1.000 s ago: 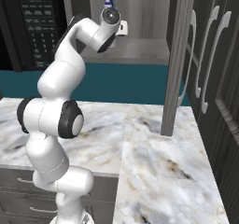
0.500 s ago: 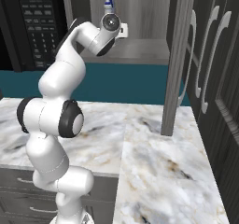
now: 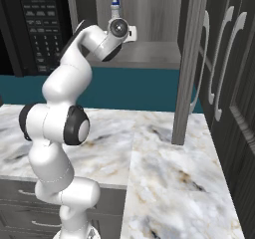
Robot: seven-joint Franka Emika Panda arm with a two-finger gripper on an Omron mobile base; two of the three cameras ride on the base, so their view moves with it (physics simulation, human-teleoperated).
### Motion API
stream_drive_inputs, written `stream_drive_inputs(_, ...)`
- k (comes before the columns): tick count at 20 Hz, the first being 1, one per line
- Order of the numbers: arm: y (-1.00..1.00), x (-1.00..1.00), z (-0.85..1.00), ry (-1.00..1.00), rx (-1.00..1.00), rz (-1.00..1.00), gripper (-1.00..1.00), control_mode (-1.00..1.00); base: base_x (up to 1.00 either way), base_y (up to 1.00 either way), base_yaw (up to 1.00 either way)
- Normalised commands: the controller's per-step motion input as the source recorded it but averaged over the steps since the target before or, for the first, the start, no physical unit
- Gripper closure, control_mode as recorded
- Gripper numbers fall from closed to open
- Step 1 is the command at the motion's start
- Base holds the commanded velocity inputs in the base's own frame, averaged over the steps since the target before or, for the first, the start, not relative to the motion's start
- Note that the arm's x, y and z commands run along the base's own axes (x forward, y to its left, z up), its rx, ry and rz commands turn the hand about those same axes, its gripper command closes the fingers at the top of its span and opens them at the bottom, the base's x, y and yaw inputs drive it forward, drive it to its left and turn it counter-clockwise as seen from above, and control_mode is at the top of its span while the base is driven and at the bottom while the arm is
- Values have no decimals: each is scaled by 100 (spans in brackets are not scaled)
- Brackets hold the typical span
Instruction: Move the cutting board and knife to the sink. Then move spray from the cabinet to the counter.
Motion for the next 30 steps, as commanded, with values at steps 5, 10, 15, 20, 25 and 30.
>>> stream_drive_inputs(5,0,10,-1,-2,0,0,-100,-100,0,0,0)
stream_drive_inputs(10,0,10,-2,-2,0,0,-100,-100,0,0,0)
stream_drive_inputs(15,0,12,-1,-1,0,0,-100,-100,0,0,0)
stream_drive_inputs(20,0,7,0,-1,0,0,100,-100,0,0,0)
stream_drive_inputs(25,-1,1,0,-1,1,0,100,-100,0,0,0)
stream_drive_inputs(30,-6,0,0,0,3,-1,100,-100,0,0,0)
